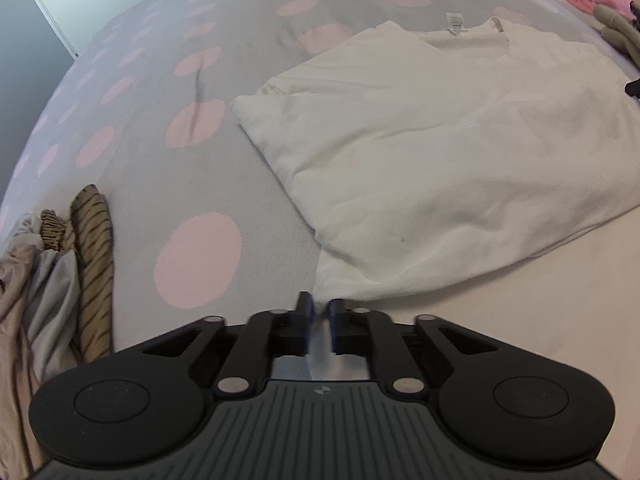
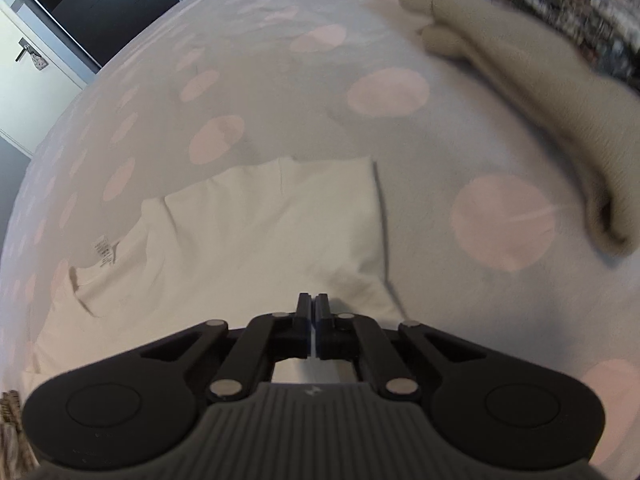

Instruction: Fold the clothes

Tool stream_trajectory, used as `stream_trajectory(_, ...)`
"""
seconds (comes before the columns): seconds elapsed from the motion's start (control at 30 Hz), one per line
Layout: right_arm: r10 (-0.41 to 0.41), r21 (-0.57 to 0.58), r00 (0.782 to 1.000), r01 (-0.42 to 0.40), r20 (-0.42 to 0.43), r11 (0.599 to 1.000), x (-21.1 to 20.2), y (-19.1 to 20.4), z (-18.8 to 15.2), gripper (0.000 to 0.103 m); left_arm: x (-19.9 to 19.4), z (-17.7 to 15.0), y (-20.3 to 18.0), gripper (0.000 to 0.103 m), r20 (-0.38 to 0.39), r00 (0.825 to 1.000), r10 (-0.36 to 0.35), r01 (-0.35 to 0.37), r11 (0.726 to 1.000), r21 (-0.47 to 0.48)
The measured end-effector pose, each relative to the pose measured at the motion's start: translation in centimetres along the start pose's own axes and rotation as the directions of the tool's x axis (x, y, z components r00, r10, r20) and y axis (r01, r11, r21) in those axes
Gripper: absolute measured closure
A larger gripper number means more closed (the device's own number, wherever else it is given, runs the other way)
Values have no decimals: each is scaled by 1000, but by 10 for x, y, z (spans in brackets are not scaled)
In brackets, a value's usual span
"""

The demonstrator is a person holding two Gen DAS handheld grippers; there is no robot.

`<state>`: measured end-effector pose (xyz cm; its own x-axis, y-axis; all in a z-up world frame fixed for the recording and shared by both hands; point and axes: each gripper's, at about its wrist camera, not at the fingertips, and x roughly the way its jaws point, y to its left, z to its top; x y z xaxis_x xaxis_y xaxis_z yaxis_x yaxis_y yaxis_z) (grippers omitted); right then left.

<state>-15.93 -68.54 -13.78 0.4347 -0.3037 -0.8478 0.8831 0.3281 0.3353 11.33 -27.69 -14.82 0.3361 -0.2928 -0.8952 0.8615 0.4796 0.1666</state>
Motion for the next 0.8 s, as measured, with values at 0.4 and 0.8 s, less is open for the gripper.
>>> stream_trajectory(0.4, -81, 24, 996, 80, 46, 997, -4, -12, 5, 97, -6, 3, 5, 99, -71, 997, -8, 6, 1000, -25)
stream_trajectory(0.8, 19, -77, 999, -17, 26, 997, -47, -6, -17, 87, -47, 17, 16, 87, 30, 998, -52, 53, 997, -51)
